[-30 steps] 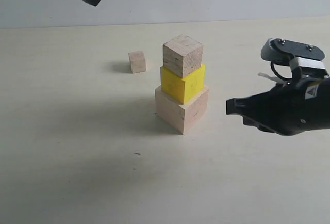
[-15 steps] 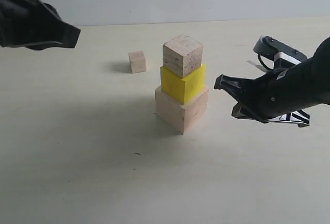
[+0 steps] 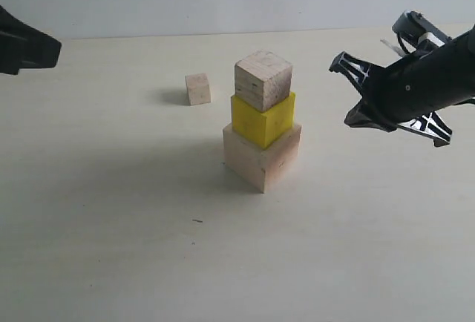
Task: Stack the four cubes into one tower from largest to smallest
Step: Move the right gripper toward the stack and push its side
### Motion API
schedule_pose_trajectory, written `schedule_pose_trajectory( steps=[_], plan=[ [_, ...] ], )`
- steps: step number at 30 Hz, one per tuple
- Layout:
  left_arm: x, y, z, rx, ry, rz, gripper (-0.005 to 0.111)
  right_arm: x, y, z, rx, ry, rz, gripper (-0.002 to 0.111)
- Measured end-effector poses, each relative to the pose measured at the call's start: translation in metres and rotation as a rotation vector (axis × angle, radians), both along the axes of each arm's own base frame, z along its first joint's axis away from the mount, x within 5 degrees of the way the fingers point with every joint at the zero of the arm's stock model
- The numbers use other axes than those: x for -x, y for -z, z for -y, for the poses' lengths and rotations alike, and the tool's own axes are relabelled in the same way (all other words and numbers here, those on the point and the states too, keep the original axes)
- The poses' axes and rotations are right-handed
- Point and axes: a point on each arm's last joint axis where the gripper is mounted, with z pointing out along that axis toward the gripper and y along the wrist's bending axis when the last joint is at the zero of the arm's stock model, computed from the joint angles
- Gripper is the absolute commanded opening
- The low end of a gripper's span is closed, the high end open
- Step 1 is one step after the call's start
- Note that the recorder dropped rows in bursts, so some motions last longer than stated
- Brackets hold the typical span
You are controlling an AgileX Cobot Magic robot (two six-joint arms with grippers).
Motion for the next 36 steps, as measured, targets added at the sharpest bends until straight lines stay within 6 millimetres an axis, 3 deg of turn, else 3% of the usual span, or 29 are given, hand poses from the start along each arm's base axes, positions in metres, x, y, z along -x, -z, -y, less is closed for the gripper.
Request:
schedule_pose_trajectory(
  steps=[4,10,21,36],
  plan=[
    [0.006,-0.006,-0.004,0.012,0.0,0.028,0.0,-0.013,0.013,0.001,-0.113,-0.005,-0.077,0.0],
    [0.005,-0.005,-0.005,-0.017,-0.002,0.044,0.0,-0.012,0.037,-0.009,-0.252,-0.063,-0.196,0.0],
    [0.005,-0.005,-0.005,-0.017,-0.002,0.044,0.0,-0.012,0.035,-0.017,-0.357,-0.084,-0.199,0.0],
    [0.005,-0.006,-0.005,-0.014,-0.004,0.05,0.0,-0.012,0.034,-0.018,-0.367,-0.099,-0.193,0.0]
  ],
)
